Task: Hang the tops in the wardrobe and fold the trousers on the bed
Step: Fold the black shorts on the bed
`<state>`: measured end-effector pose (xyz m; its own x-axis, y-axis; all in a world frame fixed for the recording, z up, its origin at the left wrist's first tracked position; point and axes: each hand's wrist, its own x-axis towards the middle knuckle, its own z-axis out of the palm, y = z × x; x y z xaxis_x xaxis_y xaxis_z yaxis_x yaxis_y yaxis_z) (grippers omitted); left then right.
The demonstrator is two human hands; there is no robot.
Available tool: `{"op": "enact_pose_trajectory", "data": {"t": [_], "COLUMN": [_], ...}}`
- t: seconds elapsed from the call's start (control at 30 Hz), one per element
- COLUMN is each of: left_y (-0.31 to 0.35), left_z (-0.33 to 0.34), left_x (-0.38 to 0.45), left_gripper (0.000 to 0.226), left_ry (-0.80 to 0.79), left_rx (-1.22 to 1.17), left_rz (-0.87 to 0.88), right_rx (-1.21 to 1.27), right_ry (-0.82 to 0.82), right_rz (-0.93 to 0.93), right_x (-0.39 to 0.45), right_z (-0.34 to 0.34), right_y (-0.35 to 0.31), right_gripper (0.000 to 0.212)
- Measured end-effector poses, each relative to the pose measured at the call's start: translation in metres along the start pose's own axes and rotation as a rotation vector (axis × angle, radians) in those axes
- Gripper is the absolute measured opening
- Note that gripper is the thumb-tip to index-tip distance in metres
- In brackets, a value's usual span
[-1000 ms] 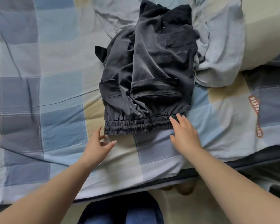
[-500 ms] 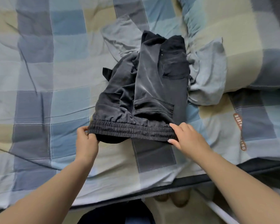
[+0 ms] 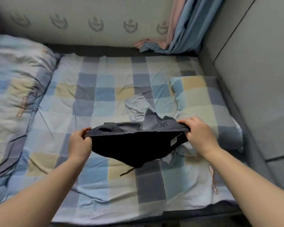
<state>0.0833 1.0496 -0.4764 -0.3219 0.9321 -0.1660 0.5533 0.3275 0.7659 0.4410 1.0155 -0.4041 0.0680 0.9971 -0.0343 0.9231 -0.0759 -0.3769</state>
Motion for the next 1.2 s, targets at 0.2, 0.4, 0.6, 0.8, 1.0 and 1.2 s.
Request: {"op": "enact_pose_trajectory", "data": {"t": [0.2,0.4,0.6,0.8,1.0,1.2], "left_y": [0.083,0.109,0.082,0.048,0.011,-0.039], "left_z": [-0.099,-0.21,-0.331,-0.419,-0.464,-0.486], "left_x": [0.028,0.031,0.042,0.048,0.023,-0.003], "left_gripper": [0.041,0.028,0.028,0.037,0.034,0.027], "left_ry": [0.188,0.239,0.1,-0.036,-0.38,-0.377], "left_rx": [0.018,0.161,0.471,0.492,-0.251,-0.675], "left_rz": [0.272,0.606,0.789,0.415,0.022,-0.095], "right_rx": [0.118,0.282,0.307,0.112,-0.116,0.697], "right_ry": [0.249,0.37,0.387,0.336,0.138,0.062], "right_rz": [-0.06,-0.08,0.005,0.086,0.283,0.497], "right_x": [0.029,0.026,-0.004,-0.056,-0.106,-0.144], "right_z": [-0.118,-0.185,-0.191,-0.15,-0.113,-0.086], "right_y": [-0.078,-0.158,-0.233,-0.31,-0.343,-0.375], "right_gripper": [0.033,0.027,0.029,0.023,0.024,0.029]}}
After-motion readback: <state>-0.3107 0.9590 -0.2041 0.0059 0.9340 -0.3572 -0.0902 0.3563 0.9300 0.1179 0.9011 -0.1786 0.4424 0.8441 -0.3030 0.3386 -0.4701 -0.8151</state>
